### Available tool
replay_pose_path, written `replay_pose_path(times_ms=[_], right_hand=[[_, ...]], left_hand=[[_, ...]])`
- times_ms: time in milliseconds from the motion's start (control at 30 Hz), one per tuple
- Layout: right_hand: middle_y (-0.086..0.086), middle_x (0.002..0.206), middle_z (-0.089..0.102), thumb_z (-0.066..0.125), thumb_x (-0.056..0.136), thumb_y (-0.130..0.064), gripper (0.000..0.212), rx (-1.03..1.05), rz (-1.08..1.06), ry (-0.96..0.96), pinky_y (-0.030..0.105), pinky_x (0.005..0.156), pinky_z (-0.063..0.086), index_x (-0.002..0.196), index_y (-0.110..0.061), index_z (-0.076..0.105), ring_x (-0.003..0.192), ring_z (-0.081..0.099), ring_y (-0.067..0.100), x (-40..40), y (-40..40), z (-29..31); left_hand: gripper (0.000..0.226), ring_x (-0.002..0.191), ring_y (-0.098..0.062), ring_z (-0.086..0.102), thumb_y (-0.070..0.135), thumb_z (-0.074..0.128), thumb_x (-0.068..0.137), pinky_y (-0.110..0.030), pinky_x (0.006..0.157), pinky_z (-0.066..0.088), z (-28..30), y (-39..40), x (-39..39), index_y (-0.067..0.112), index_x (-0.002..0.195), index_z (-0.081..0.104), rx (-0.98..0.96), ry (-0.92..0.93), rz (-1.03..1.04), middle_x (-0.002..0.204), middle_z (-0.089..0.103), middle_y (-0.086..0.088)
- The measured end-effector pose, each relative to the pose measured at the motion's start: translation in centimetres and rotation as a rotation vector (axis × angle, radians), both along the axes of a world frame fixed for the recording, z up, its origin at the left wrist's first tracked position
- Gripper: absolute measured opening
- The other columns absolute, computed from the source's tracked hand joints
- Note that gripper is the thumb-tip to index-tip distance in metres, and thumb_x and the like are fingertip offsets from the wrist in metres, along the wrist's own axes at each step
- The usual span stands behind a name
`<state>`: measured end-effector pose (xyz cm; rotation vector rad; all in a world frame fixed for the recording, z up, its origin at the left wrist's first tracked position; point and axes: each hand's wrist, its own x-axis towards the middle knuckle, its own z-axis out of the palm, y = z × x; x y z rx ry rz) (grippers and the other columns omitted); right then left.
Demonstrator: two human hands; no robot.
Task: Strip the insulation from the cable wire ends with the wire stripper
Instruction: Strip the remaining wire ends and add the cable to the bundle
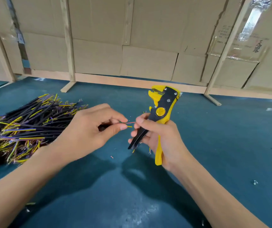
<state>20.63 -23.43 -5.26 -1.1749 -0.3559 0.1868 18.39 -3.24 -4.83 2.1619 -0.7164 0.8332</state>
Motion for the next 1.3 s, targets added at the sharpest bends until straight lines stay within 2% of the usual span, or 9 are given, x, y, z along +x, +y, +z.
replay_pose_path(times_ms=[133, 233, 333, 433, 533, 800, 1067, 1200, 1300], right_hand=[[0.013, 0.074, 0.062, 0.074, 0.074, -0.005, 0.018, -0.044, -0.076, -0.028, 0.047, 0.068, 0.058, 0.089, -0.003, 0.064, 0.067, 0.063, 0.032, -0.2, -0.2, -0.2], [0.014, 0.077, 0.064, 0.075, 0.073, -0.004, 0.021, -0.083, -0.095, -0.019, 0.047, 0.068, 0.059, 0.091, -0.001, 0.065, 0.066, 0.064, 0.032, 0.0, -0.4, -0.2], [0.019, 0.083, 0.067, 0.075, 0.076, -0.002, 0.017, -0.09, -0.076, -0.014, 0.048, 0.069, 0.059, 0.092, -0.001, 0.067, 0.068, 0.065, 0.033, 0.0, -0.4, -0.2], [0.019, 0.079, 0.066, 0.074, 0.076, 0.003, 0.021, -0.068, -0.051, -0.004, 0.047, 0.068, 0.059, 0.095, 0.002, 0.064, 0.068, 0.065, 0.033, -0.3, -0.2, 0.1], [0.018, 0.08, 0.065, 0.069, 0.084, 0.008, 0.016, -0.026, -0.056, -0.007, 0.05, 0.07, 0.059, 0.097, 0.002, 0.062, 0.068, 0.063, 0.032, -0.5, 0.0, 0.3], [0.015, 0.08, 0.064, 0.071, 0.079, -0.008, 0.021, 0.041, -0.088, 0.039, 0.049, 0.071, 0.059, 0.096, 0.0, 0.063, 0.07, 0.064, 0.03, -0.4, 0.2, 0.2], [0.014, 0.081, 0.066, 0.072, 0.079, -0.011, 0.011, 0.013, -0.032, 0.056, 0.049, 0.07, 0.059, 0.086, -0.005, 0.066, 0.07, 0.065, 0.031, -0.8, 0.6, -0.2], [0.017, 0.081, 0.066, 0.077, 0.078, -0.006, 0.013, -0.045, 0.017, 0.075, 0.051, 0.071, 0.059, 0.086, -0.004, 0.067, 0.07, 0.064, 0.033, -1.4, 1.4, -0.6], [0.017, 0.079, 0.065, 0.072, 0.077, -0.012, 0.012, -0.051, 0.043, 0.093, 0.049, 0.068, 0.058, 0.085, -0.004, 0.067, 0.069, 0.064, 0.034, -1.7, 1.6, -0.4]], left_hand=[[0.012, 0.072, -0.01, 0.06, 0.02, 0.075, 0.087, -0.032, 0.063, 0.049, -1.1, 0.1, -0.2, 0.013, 0.097, 0.075, 0.044, -0.093, -0.027, 0.082, 0.063, 0.005], [0.015, 0.07, -0.014, 0.061, 0.02, 0.075, 0.086, -0.035, 0.063, 0.052, -1.2, -0.2, -0.3, 0.012, 0.098, 0.074, -0.059, -0.018, -0.042, 0.082, 0.064, 0.006], [0.014, 0.069, -0.011, 0.062, 0.02, 0.073, 0.086, -0.023, 0.067, 0.049, -1.0, -0.5, -0.5, 0.012, 0.098, 0.073, -0.227, 0.139, -0.106, 0.078, 0.066, 0.009], [0.016, 0.057, -0.013, 0.052, 0.015, 0.067, 0.09, -0.02, 0.05, 0.039, -0.6, -0.5, -0.5, 0.011, 0.105, 0.073, -0.51, 0.39, -0.249, 0.073, 0.066, 0.003], [0.026, 0.065, -0.017, 0.06, 0.011, 0.07, 0.086, -0.021, 0.042, 0.034, -0.2, -0.3, -0.4, 0.005, 0.112, 0.073, -0.863, 0.677, -0.413, 0.093, 0.072, -0.012], [0.037, 0.072, -0.007, 0.066, 0.01, 0.068, 0.08, -0.012, 0.044, 0.046, -0.2, -1.4, -0.6, 0.003, 0.116, 0.073, -1.215, 1.08, -0.573, 0.093, 0.069, -0.004], [0.041, 0.083, -0.011, 0.057, -0.001, 0.054, 0.088, -0.019, 0.066, 0.058, 0.4, -1.1, -0.4, -0.004, 0.128, 0.062, -1.631, 0.949, -0.708, 0.095, 0.063, -0.008], [0.031, 0.078, -0.011, 0.053, 0.0, 0.049, 0.095, -0.024, 0.069, 0.06, 0.4, -0.9, -0.4, -0.002, 0.122, 0.064, -1.55, 0.925, -0.689, 0.088, 0.056, -0.008], [0.02, 0.069, -0.013, 0.054, 0.003, 0.05, 0.097, -0.024, 0.058, 0.054, 0.5, -1.2, -0.6, 0.005, 0.109, 0.065, -1.365, 0.925, -0.602, 0.086, 0.053, -0.006]])
